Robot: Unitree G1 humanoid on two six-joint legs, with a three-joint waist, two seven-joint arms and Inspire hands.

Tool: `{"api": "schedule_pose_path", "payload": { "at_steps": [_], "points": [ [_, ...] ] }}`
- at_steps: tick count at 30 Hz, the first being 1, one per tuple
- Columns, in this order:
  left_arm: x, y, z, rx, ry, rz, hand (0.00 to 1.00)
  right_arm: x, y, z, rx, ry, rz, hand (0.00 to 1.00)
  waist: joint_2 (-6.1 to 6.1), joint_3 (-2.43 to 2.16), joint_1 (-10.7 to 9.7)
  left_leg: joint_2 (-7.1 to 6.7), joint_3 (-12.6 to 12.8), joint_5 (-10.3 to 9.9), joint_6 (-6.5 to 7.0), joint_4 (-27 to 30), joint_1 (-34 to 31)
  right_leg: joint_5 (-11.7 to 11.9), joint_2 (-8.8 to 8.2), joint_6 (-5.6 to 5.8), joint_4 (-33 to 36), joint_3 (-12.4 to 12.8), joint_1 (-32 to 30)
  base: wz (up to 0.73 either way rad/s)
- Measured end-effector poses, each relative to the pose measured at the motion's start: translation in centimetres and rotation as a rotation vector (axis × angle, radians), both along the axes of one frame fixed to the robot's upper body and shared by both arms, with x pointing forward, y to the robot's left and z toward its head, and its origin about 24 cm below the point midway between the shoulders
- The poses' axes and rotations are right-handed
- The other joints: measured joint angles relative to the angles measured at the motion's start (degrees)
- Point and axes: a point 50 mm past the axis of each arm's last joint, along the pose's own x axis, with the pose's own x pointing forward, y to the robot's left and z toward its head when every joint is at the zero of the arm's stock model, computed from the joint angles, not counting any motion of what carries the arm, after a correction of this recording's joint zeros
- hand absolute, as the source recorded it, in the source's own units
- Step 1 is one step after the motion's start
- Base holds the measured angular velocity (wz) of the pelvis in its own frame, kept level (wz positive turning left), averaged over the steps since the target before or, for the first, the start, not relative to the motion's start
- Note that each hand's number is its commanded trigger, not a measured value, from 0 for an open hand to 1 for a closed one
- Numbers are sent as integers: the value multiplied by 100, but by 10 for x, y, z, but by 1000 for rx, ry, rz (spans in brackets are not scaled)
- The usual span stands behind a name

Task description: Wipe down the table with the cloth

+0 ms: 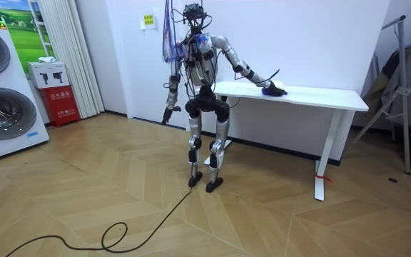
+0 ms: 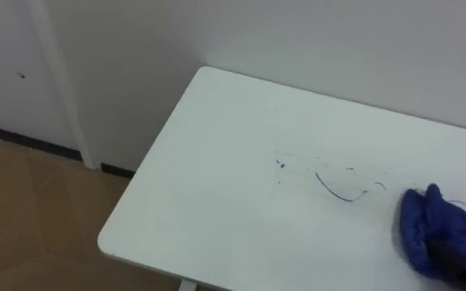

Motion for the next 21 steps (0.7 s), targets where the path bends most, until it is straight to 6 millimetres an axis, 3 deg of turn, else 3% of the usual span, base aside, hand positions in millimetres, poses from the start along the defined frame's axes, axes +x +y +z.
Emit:
{"api": "schedule_pose_path", "payload": {
  "at_steps": [3,6,8,11,13,14,15,17,19,21],
  "points": [
    [7,-8,-4,-23,7,-44,0,22,9,4,-38,13,53,100,64,22,74,27,137,8,-7,-6,27,5,17,-5,91,157,-93,-33],
    [20,-18,-7,-45,6,-87,0,68,43,8,-111,56,257,100,89,41,366,110,456,33,-48,-110,54,51,82,-66,188,431,-261,-73],
    [29,-23,-10,-63,8,-119,0,127,100,24,-167,30,572,100,88,100,577,153,447,46,-69,-111,33,120,134,-119,194,453,-368,-60],
    [50,-32,-11,-81,-31,-162,0,174,166,42,-160,-37,848,100,68,161,734,128,242,71,-90,-89,-86,119,112,-121,102,281,-441,25],
    [54,-34,-10,-80,-46,-186,0,181,177,46,-157,-49,903,100,67,167,969,87,70,86,-72,-75,-135,105,88,-94,4,139,-417,61],
    [46,-33,-10,-77,-33,-179,0,179,176,45,-159,-46,905,100,71,167,1096,49,-56,98,-60,-113,-139,93,62,-66,-26,47,-384,60],
    [42,-32,-10,-73,-23,-175,0,178,175,44,-162,-51,898,100,71,167,1103,33,-104,101,-54,-115,-138,85,45,-52,-29,-30,-341,58],
    [7,-27,-10,-62,64,-141,0,159,160,34,-153,-65,862,100,64,153,942,-7,-234,102,-49,-103,-106,70,1,-21,-16,-255,-192,74],
    [-10,-24,-9,-56,108,-119,0,136,146,20,-106,-103,779,100,55,144,790,-19,-209,103,-47,-100,-56,75,-16,-12,-36,-274,-54,89],
    [-14,-22,-9,-45,132,-135,0,110,130,9,-83,-141,675,100,53,125,681,-73,-174,114,-28,-103,-27,33,-81,59,-10,-259,55,82]
  ]
}}
